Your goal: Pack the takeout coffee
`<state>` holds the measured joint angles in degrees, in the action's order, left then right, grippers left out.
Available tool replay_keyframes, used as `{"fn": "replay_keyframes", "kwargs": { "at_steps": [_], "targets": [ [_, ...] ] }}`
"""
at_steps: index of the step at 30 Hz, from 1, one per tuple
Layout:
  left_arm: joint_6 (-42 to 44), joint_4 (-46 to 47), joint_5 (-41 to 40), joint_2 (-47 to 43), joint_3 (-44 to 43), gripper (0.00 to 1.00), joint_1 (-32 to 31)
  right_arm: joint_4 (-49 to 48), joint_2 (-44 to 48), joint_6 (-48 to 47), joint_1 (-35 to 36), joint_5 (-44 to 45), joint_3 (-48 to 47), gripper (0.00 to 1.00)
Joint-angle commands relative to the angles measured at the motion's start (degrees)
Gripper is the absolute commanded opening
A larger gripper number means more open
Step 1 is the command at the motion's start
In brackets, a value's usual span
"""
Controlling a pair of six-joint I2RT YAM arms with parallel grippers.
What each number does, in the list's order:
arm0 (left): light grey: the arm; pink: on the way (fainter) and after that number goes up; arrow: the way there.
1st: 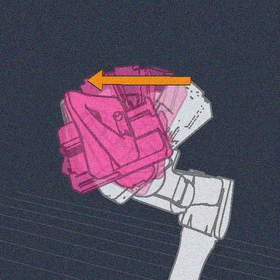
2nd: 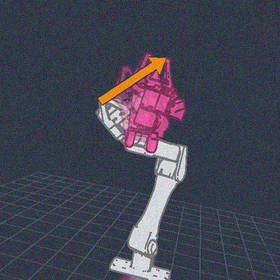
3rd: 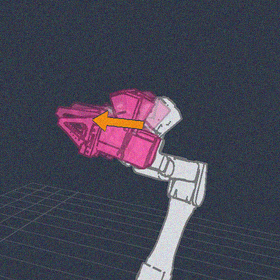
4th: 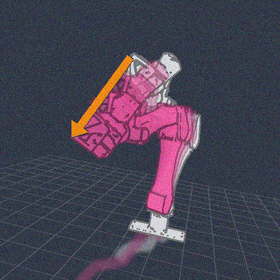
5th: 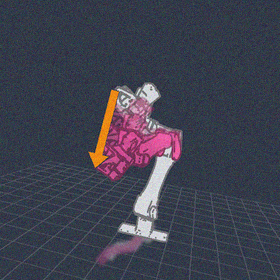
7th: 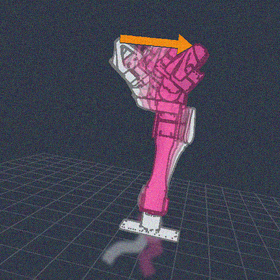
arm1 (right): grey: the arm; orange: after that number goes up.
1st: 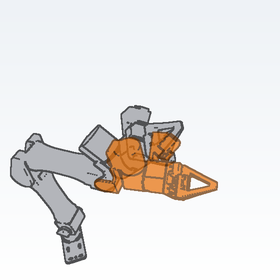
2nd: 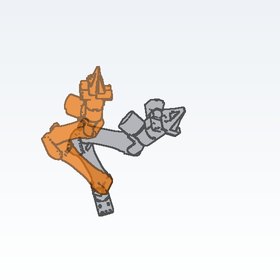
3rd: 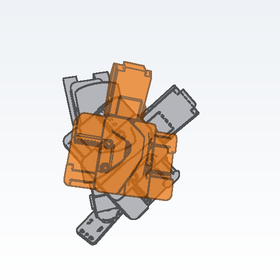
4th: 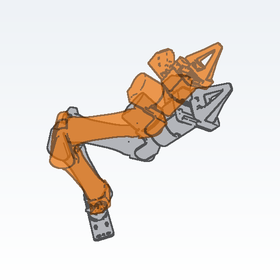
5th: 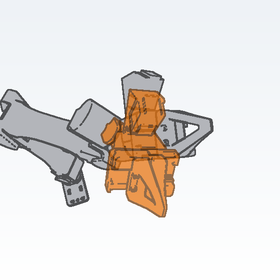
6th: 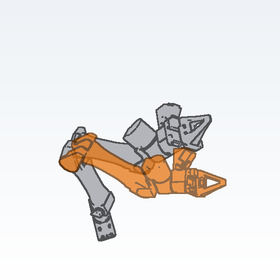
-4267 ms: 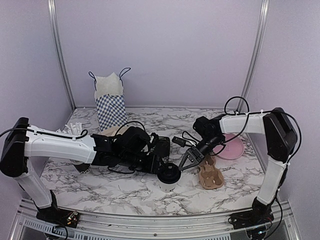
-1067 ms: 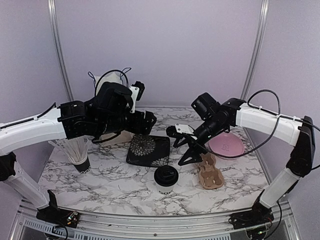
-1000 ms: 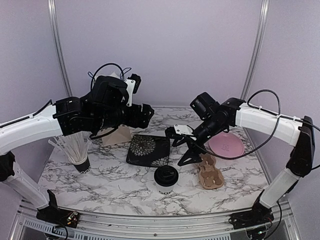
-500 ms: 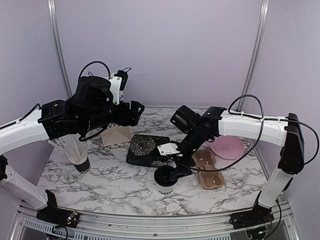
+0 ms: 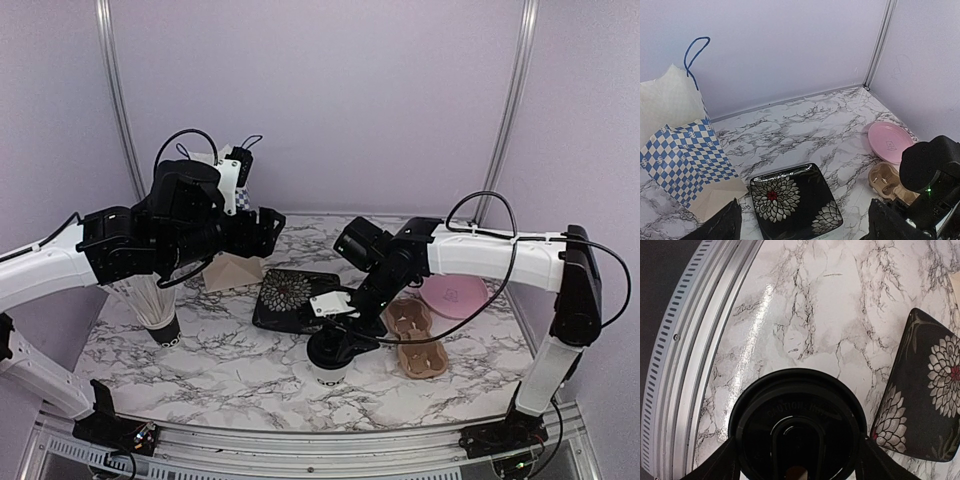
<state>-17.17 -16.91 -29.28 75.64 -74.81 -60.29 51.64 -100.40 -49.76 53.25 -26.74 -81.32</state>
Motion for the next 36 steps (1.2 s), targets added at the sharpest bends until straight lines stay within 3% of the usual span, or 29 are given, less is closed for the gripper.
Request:
{"fn": "replay_keyframes", "kwargs": {
  "at_steps": [1, 8, 14, 24, 36],
  "targets": [
    [-0.19, 1.52, -1.13, -1.65, 0.51, 0.89, 0.26, 0.71, 0.58, 1.79, 0.44, 0.52, -2.91, 0.71],
    [0.53, 1.39, -0.97, -1.92, 0.03, 0.89, 0.39, 1.36, 3.83, 4.26, -1.33, 0.86, -4.46, 0.70],
    [1.16, 0.87, -1.04, -2.69, 0.12, 0.89, 0.44, 2.00, 4.16, 6.67, -12.29, -1.57, -9.40, 0.69],
    [1.79, -3.73, -0.78, -2.72, -0.14, 0.88, 0.53, -4.34, -2.22, 16.67, -27.80, 7.23, -16.62, 0.68],
    [-0.12, -7.70, -1.36, -4.92, 0.61, 0.86, 0.61, -6.54, -13.06, 24.50, -35.31, 7.97, -23.36, 0.68]
  ]
}}
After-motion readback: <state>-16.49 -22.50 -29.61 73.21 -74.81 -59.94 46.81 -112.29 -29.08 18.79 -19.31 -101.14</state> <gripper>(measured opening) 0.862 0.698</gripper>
